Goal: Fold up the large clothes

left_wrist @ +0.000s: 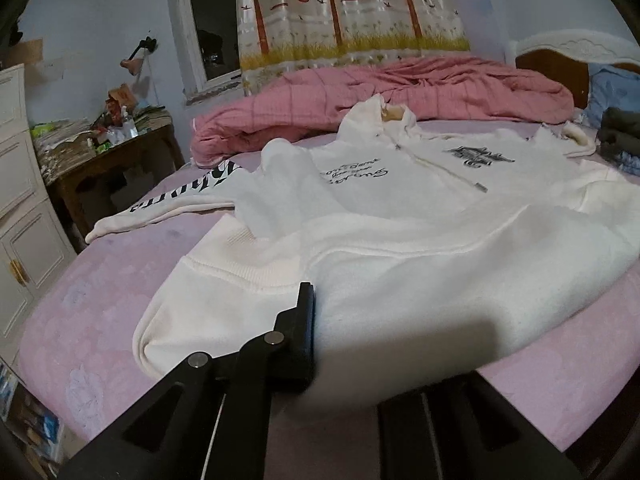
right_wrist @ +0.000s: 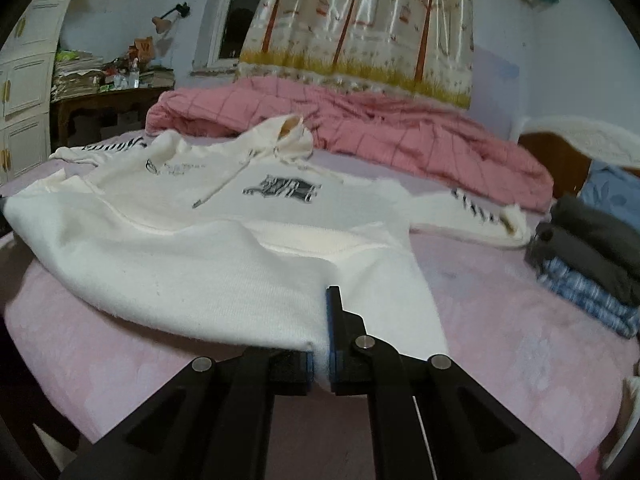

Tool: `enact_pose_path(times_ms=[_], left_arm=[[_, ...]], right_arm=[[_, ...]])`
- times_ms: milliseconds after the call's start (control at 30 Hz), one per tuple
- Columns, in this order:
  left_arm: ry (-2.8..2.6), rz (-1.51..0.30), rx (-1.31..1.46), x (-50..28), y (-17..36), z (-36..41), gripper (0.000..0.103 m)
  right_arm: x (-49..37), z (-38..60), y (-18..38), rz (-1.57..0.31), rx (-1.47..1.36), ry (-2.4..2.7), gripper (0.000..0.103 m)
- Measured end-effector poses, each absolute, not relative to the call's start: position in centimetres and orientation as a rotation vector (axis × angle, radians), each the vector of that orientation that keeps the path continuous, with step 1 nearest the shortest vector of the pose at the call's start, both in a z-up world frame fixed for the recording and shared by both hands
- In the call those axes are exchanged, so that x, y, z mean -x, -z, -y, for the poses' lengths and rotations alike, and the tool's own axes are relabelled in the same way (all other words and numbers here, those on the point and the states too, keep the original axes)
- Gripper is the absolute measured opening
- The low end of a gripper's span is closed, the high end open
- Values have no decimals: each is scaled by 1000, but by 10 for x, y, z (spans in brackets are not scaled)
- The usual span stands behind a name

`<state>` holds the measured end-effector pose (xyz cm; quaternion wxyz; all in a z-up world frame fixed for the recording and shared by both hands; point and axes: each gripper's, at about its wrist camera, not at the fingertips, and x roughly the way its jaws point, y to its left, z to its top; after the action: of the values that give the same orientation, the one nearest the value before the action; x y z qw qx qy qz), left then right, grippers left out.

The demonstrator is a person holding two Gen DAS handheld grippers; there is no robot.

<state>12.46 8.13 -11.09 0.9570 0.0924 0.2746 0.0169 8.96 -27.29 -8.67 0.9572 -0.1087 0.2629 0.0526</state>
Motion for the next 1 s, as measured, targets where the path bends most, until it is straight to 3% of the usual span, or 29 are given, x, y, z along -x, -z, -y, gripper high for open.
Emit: enact_pose_path(times_ms=[67, 133, 233, 300, 400, 533, 767, 1000], left_arm=[[-33, -574, -174, -128, 112, -84, 21], [-58, -569, -166, -130, 111, -90, 41], [-59, -589, -114, -136, 107, -104, 50], [-39, -604, -87, -141, 105, -109, 49], [-4, -614, -95, -148, 97, -108, 29], [35, -639, -102, -169, 80, -107, 20], [82, -743, 31, -242, 54, -125, 23], [73, -859, 98, -310, 78, -135, 25]], right_arm=[[-93, 270, 88, -541, 238, -101, 5], [-95, 271, 91, -556, 246, -98, 6], [-98, 275, 89, -564, 224, -112, 6], [-101, 278, 87, -567, 210, -114, 9], [-110, 284, 81, -581, 156, -137, 9], [-128, 290, 71, -615, 90, -158, 9], [-191, 282, 36, -629, 64, -130, 9], [-271, 272, 33, -690, 60, -105, 9]])
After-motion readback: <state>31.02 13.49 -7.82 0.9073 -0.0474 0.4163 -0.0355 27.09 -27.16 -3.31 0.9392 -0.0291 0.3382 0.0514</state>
